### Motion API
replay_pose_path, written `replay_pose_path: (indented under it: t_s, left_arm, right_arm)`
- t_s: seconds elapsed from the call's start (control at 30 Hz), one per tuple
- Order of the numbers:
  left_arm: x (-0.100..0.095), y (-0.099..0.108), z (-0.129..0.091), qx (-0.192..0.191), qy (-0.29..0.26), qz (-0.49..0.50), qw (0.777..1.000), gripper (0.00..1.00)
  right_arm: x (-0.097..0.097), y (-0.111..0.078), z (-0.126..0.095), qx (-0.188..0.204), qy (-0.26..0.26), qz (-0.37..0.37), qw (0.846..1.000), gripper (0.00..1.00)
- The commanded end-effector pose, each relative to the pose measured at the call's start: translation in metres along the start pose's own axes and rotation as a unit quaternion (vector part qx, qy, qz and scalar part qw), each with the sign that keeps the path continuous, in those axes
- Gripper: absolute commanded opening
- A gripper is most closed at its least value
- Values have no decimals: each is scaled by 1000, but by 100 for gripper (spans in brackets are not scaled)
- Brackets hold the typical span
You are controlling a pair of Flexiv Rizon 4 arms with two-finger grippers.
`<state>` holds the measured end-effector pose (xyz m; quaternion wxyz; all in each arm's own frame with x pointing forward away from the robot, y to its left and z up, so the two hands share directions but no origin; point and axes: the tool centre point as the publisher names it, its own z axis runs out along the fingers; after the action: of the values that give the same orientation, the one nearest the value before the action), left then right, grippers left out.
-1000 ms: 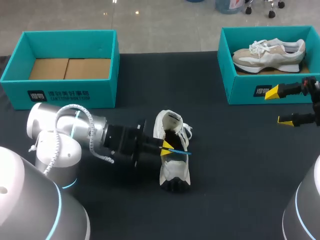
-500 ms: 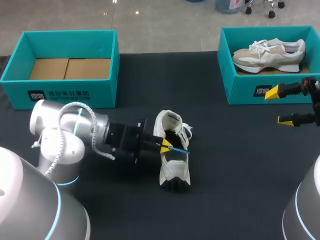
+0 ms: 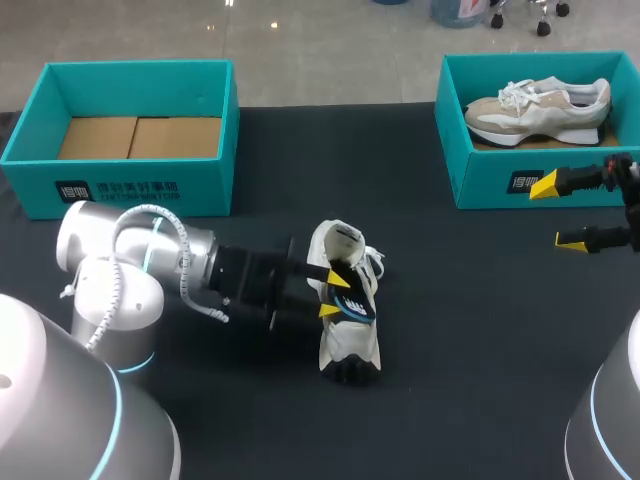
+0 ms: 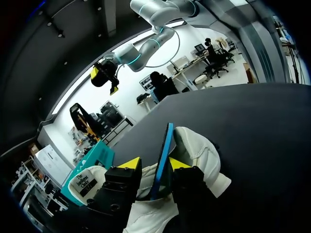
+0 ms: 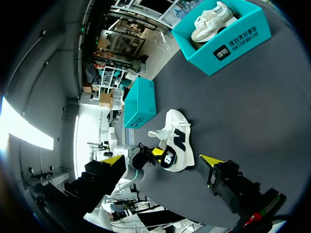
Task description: Take the shoe out of the shoebox, open the shoe tongue, remove and reinsert the insole, then place the shoe into the shoebox
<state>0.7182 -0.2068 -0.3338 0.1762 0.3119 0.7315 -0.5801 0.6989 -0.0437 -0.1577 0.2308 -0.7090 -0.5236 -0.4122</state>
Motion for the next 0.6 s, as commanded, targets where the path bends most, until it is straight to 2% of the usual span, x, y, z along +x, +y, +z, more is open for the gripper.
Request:
replay_pose_path:
  t_s: [0.03,0.07,0.13,0.17,0.6]
  left_arm:
    - [3,-3,-1,-1,3,0,1000,27]
    - [4,-2,-1,-2,4,-1,1000,17]
    - [4,0,1,-2,5,-2,1000,4]
    - [4,1,1,-2,6,-2,1000,0]
    - [-3,23,3,-16,12,0,1000,0]
  right_arm:
    - [0,-1,1,-1,-2,1,1000,100]
    - [0,-1,1,-1,-2,1,1000,100]
    - [0,-1,1,-1,-2,1,1000,100]
    - [0,-1,1,-1,-2,1,1000,100]
    - [0,-1,1,-1,-2,1,1000,100]
